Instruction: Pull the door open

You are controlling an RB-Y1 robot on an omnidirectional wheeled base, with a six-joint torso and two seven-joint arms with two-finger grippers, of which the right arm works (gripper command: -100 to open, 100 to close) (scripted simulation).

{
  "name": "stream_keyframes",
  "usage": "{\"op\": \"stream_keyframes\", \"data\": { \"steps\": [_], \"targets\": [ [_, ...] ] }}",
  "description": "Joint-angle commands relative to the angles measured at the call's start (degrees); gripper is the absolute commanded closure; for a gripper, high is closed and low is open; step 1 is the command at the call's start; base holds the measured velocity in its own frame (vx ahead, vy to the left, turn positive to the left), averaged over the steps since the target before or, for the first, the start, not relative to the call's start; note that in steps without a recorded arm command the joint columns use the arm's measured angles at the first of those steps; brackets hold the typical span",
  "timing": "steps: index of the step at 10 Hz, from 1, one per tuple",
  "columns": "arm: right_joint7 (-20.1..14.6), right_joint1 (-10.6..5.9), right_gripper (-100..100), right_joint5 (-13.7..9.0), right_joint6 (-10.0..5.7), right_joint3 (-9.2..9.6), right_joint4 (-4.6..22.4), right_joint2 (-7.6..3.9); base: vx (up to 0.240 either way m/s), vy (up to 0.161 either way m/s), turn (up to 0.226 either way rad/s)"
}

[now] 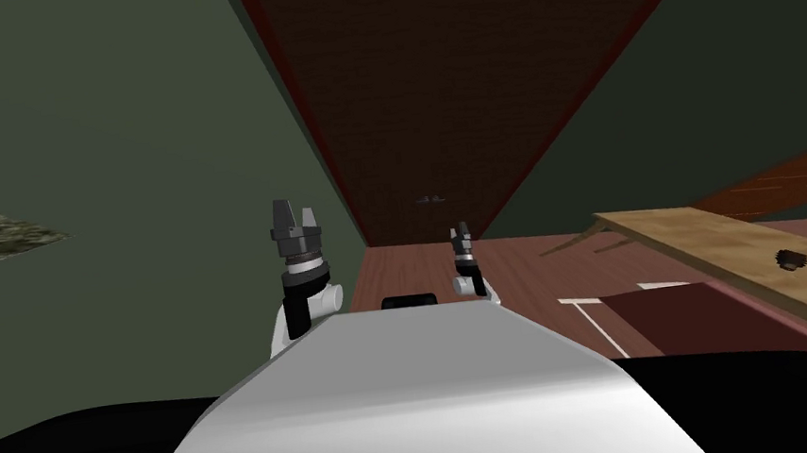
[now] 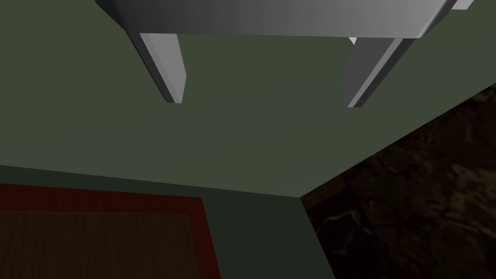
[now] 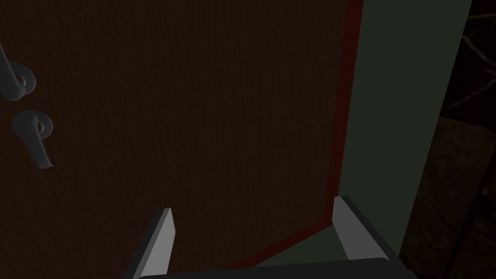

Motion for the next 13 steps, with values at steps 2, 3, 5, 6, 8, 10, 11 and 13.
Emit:
{"op": "stream_keyframes", "data": {
  "steps": [2, 3, 5, 6, 8, 10, 11, 13],
  "targets": [
    [-0.8, -1.2, -100, -0.5, -0.84, 0.04, 4.0, -0.84, 0.102, -0.021, 0.039],
    [-1.2, -1.72, -100, -0.7, -1.18, 0.05, 5.6, -1.16, 0.092, -0.016, 0.033],
    [-1.8, -2.78, -100, -1.0, -1.88, 0.08, 8.8, -1.8, 0.097, -0.012, 0.033],
    [-2.1, -3.31, -100, -1.2, -2.23, 0.09, 10.3, -2.12, 0.098, -0.026, 0.037],
    [-2.8, -4.37, -100, -1.6, -2.93, 0.11, 13.4, -2.76, 0.094, -0.025, 0.034],
    [-3.1, -4.9, -100, -1.8, -3.29, 0.12, 15.4, -3.08, 0.063, -0.017, 0.02],
    [-3.4, -5.43, -100, -2.0, -3.64, 0.13, 17.1, -3.39, 0.073, -0.023, 0.033],
    [-4.0, -6.5, -100, -2.4, -4.34, 0.15, 20.4, -4.02, 0.092, -0.029, 0.04]
  ]
}}
